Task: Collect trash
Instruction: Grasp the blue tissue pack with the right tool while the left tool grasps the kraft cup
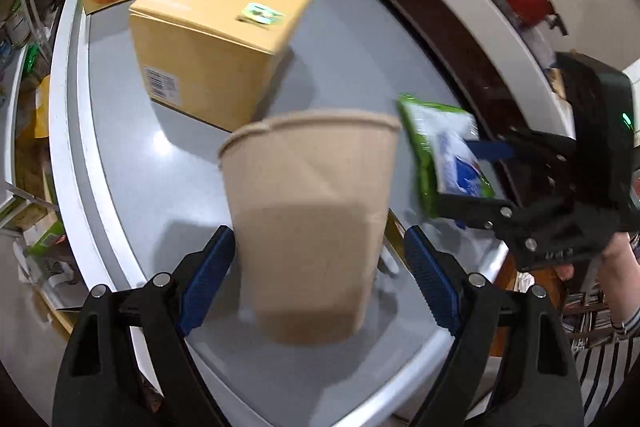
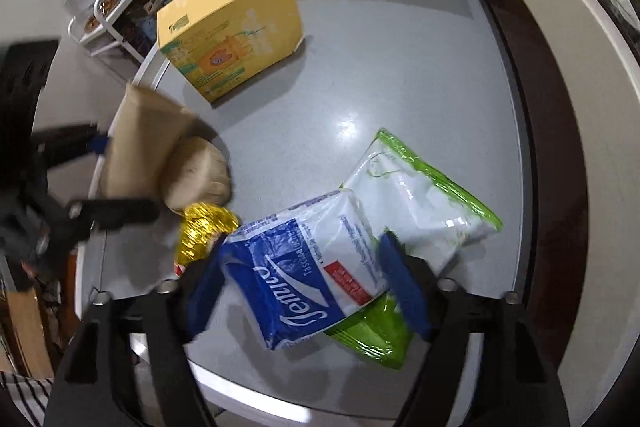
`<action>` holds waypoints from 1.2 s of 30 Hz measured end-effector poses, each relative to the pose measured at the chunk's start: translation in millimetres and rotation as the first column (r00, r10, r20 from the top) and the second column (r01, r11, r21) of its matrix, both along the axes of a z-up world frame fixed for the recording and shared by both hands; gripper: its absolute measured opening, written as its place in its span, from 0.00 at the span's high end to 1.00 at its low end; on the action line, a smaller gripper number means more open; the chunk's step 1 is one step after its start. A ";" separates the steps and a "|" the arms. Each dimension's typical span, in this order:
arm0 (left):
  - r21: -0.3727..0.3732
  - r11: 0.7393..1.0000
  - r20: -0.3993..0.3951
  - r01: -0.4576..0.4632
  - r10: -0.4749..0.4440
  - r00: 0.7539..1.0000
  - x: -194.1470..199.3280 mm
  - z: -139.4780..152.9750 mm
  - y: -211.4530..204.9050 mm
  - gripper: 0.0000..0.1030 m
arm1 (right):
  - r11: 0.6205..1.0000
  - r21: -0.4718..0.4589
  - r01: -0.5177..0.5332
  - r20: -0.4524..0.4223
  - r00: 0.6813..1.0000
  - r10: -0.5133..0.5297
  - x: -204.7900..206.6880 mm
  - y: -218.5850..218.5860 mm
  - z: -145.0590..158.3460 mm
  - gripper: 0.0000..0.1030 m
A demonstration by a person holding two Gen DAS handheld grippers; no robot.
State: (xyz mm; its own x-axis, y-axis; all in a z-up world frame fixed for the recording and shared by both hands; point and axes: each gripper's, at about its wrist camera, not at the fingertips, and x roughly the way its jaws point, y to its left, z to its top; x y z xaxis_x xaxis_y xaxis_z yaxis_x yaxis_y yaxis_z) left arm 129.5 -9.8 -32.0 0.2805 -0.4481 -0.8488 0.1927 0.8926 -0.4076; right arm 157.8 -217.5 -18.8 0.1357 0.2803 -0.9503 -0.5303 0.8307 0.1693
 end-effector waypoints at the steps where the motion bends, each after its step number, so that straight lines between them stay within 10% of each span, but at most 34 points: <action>1: -0.006 1.000 0.001 -0.013 0.013 1.000 -2.4 1.5 0.6 0.15 | 1.000 0.003 0.005 0.004 1.000 -0.005 -0.6 -2.2 1.4 0.14; 36: 0.013 0.978 -0.050 -0.210 0.210 0.976 6.7 -15.9 14.3 0.15 | 0.977 -0.113 -0.179 0.060 0.981 0.186 -19.6 13.7 -2.5 0.11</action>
State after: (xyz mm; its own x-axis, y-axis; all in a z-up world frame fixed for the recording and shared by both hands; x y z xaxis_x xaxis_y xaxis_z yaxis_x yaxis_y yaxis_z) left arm 136.2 4.5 -47.9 0.3244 -0.3773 -0.8674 -0.0202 0.9140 -0.4052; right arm 138.2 -203.8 -21.4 0.1585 0.2044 -0.9660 -0.6822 0.7299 0.0425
